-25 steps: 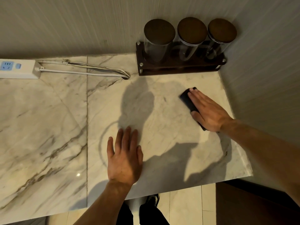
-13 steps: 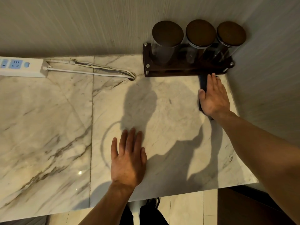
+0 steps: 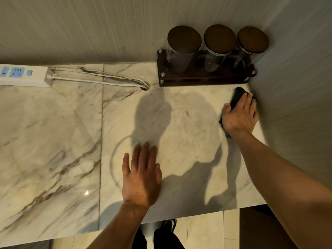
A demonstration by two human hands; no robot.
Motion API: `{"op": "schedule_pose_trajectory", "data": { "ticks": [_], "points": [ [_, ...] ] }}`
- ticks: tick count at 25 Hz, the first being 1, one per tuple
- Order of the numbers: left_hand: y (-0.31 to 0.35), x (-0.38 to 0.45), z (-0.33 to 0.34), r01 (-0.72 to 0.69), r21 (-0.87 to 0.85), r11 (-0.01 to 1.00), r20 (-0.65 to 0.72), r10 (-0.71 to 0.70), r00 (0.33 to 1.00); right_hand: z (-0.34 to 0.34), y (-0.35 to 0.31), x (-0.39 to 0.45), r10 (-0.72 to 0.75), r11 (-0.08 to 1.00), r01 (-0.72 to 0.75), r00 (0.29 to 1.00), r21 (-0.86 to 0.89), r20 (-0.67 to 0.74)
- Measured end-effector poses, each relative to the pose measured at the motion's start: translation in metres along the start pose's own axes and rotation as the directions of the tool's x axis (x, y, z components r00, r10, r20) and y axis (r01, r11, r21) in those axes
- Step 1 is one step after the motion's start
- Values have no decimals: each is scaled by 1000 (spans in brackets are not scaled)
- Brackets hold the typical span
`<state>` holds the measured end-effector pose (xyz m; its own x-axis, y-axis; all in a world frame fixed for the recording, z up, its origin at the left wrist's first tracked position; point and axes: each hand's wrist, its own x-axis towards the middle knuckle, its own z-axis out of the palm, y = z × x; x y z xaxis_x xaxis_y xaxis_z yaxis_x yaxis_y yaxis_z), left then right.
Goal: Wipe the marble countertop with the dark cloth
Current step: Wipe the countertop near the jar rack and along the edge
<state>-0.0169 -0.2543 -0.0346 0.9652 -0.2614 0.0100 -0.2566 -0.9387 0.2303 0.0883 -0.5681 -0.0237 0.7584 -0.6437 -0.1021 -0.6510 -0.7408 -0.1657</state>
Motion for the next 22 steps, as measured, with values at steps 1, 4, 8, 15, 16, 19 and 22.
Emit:
{"op": "schedule_pose_trajectory", "data": {
  "ticks": [1, 4, 8, 15, 16, 19, 22],
  "points": [
    [0, 0, 0, -2, 2, 1000, 2, 2, 1000, 0, 2, -4, 10, 1000, -10, 1000, 6, -5],
    [0, 0, 0, -3, 14, 1000, 20, 3, 1000, 1, 10, -21, 45, 999, -45, 999, 26, -23],
    [0, -1, 1, -8, 10, 1000, 33, 8, 999, 5, 26, -48, 59, 994, -53, 996, 92, -65],
    [-1, -2, -2, -28, 25, 999, 35, 28, 999, 13, 61, -103, 105, 985, -87, 988, 149, -114],
    [-1, -2, -3, -21, 27, 999, 45, 20, 999, 14, 64, -110, 116, 983, -98, 987, 154, -110],
    [-1, -2, -3, -8, 28, 1000, 66, 6, 998, 13, 76, -133, 148, 976, -125, 982, 180, -119],
    [0, -2, -3, 11, 20, 1000, 85, -13, 996, 12, 86, -156, 198, 963, -168, 971, 208, -131]
  ]
}}
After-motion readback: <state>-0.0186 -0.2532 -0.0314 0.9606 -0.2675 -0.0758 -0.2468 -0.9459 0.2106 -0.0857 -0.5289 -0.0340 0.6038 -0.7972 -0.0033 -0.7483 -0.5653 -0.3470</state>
